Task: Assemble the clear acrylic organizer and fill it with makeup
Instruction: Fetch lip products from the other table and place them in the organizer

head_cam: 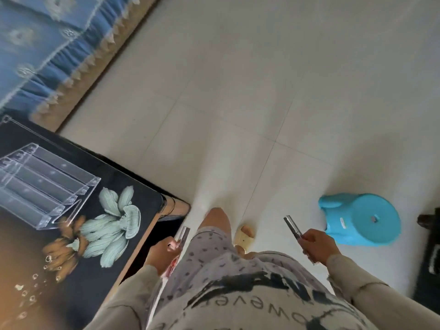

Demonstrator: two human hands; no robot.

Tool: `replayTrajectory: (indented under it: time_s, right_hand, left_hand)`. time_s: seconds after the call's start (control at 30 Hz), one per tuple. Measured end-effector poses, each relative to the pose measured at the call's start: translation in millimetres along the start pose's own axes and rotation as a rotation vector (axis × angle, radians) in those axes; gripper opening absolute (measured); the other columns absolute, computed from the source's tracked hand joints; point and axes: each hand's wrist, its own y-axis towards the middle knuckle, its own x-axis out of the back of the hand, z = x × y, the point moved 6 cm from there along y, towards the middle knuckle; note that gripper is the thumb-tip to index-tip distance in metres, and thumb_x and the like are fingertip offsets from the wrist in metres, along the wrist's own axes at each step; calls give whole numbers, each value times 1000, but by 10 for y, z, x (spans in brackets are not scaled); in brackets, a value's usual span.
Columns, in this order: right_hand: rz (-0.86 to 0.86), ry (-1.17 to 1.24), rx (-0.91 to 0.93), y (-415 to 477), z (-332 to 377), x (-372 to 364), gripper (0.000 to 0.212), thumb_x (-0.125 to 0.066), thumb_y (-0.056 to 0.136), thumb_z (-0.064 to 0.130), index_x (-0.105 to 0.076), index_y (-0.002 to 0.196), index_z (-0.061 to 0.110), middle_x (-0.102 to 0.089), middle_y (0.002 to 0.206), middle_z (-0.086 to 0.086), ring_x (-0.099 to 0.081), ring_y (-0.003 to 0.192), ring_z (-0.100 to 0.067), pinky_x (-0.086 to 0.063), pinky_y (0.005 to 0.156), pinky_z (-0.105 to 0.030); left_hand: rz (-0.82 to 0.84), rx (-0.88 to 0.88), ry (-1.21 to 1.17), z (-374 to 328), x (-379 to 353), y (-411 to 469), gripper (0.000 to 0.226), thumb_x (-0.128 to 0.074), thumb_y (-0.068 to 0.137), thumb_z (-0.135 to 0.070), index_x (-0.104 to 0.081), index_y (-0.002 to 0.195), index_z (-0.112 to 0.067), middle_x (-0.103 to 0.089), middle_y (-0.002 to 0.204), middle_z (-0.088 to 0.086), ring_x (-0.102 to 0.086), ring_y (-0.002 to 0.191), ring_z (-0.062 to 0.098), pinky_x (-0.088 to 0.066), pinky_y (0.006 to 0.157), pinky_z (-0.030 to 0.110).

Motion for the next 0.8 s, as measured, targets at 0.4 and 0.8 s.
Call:
replayTrajectory:
  time_s: [0.4,0.8]
  right_hand:
    - [68,-313,77,719,1400,568,24,-48,89,16,-45,66,15,-56,82,-7,-50,79,-21,-43,77,-30]
    - [89,-394,176,1321,3001,878,15,-56,88,21,-52,74,15,-57,80,-5,-52,79,-19,-31,70,-21]
  left_hand:
    - [-114,128,-82,-556,740,730,14,-56,89,-22,-60,96,-11,-68,108,13,-62,99,26,-38,76,23]
    - [-227,214,-243,-960,1857,1258,19,-55,88,-21,-62,102,-10,-69,107,14,-63,102,28,-44,83,25]
